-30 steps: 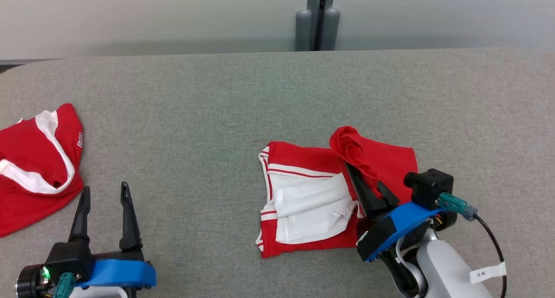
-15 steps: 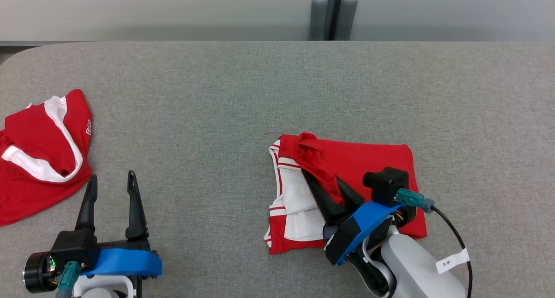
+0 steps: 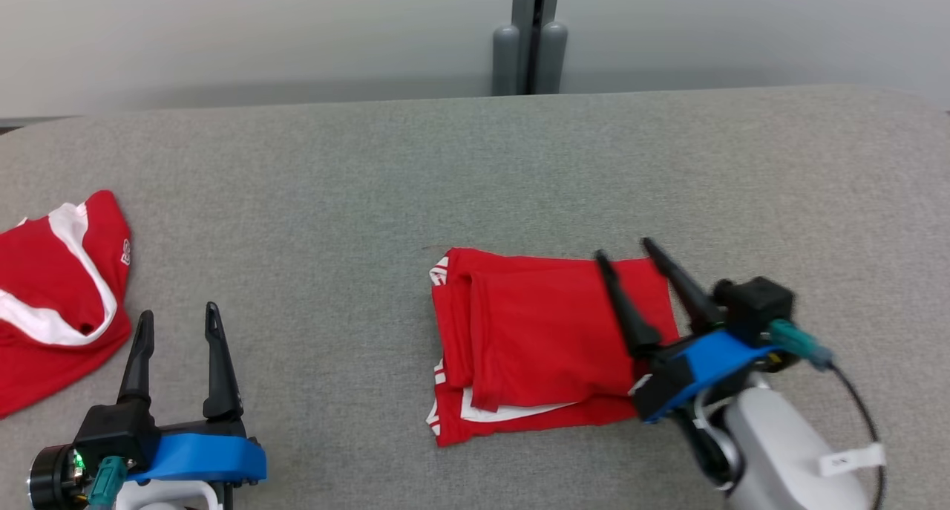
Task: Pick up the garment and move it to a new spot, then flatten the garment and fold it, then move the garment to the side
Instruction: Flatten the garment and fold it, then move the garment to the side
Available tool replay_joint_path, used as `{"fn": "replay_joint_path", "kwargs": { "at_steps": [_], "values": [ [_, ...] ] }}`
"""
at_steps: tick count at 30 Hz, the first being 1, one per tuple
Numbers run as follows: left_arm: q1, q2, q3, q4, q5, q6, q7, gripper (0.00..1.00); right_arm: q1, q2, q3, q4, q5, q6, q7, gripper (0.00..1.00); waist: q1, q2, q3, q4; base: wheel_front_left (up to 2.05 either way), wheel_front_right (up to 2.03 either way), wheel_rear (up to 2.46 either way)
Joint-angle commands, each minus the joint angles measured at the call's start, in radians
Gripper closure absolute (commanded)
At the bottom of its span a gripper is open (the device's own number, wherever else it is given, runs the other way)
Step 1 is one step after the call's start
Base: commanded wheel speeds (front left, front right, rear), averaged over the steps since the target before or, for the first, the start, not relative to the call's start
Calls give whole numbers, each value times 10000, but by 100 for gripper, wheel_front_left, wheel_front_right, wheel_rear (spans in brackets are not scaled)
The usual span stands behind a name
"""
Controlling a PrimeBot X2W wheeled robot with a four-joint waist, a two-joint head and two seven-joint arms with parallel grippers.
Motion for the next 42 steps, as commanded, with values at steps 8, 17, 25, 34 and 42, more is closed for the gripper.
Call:
{"fn": "replay_joint_path", "kwargs": {
  "at_steps": [8,17,25,34,42],
  "values": [
    [286,-17,234,24,165,-115,-26,0,1668,-390,-2391,-2004,-733,1,-81,0,0,0,-427,-473,0,0,0],
    [859,6,239,-41,305,-216,-26,0,3322,77,-3190,-3374,-1239,1,-85,0,0,0,-823,-464,0,0,0],
    [1021,120,132,-182,397,-283,-26,0,4192,286,-3266,-3789,-1839,1,-86,0,0,0,-1034,-210,0,0,0],
    [1022,116,-45,-137,401,-224,-26,0,4549,350,-3158,-3963,-2130,1,-86,0,0,0,-1072,-57,0,0,0],
    [954,127,-65,-140,341,-210,-26,0,4513,371,-3142,-3819,-2148,1,-79,0,0,0,-978,-30,0,0,0]
  ]
}}
